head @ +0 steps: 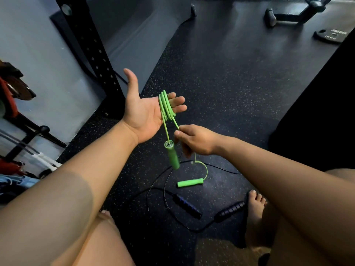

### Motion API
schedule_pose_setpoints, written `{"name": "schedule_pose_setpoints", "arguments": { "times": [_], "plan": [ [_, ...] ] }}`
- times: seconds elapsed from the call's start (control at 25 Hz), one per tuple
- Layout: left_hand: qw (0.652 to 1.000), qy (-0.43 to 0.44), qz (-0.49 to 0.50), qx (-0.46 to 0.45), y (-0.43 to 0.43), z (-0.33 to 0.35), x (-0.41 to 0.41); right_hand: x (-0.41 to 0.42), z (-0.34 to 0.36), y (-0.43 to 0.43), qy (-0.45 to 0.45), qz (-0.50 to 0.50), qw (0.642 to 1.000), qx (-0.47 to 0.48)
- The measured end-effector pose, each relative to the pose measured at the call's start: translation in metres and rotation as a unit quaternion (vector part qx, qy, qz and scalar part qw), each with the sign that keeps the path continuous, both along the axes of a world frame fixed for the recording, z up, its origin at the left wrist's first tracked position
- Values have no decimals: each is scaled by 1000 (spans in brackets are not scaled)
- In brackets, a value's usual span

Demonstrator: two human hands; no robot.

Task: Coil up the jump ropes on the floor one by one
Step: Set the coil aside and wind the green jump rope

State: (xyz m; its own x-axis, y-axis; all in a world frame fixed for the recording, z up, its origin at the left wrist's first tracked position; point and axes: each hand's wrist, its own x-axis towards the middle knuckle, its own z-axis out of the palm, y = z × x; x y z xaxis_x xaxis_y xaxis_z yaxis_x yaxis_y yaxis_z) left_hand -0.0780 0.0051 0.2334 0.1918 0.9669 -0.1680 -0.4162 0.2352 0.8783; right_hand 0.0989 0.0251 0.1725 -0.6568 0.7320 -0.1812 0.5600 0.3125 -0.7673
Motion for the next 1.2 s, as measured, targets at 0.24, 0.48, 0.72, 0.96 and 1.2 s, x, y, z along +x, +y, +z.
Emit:
{"name": "schedule_pose_setpoints", "arguments": {
  "times": [0.24,0.48,0.72,0.96,1.2],
  "plan": [
    [976,214,44,-4,10,-8,3,-4,18,0,-22,27,996,79],
    [926,376,-24,-3,14,-19,2,6,34,8,8,33,990,136],
    [909,402,-106,-2,19,-17,0,15,40,18,59,10,976,207],
    [899,372,-230,24,7,-6,7,18,40,23,101,-5,963,249],
    [899,364,-242,-11,2,7,5,20,45,23,133,-19,953,271]
  ]
}}
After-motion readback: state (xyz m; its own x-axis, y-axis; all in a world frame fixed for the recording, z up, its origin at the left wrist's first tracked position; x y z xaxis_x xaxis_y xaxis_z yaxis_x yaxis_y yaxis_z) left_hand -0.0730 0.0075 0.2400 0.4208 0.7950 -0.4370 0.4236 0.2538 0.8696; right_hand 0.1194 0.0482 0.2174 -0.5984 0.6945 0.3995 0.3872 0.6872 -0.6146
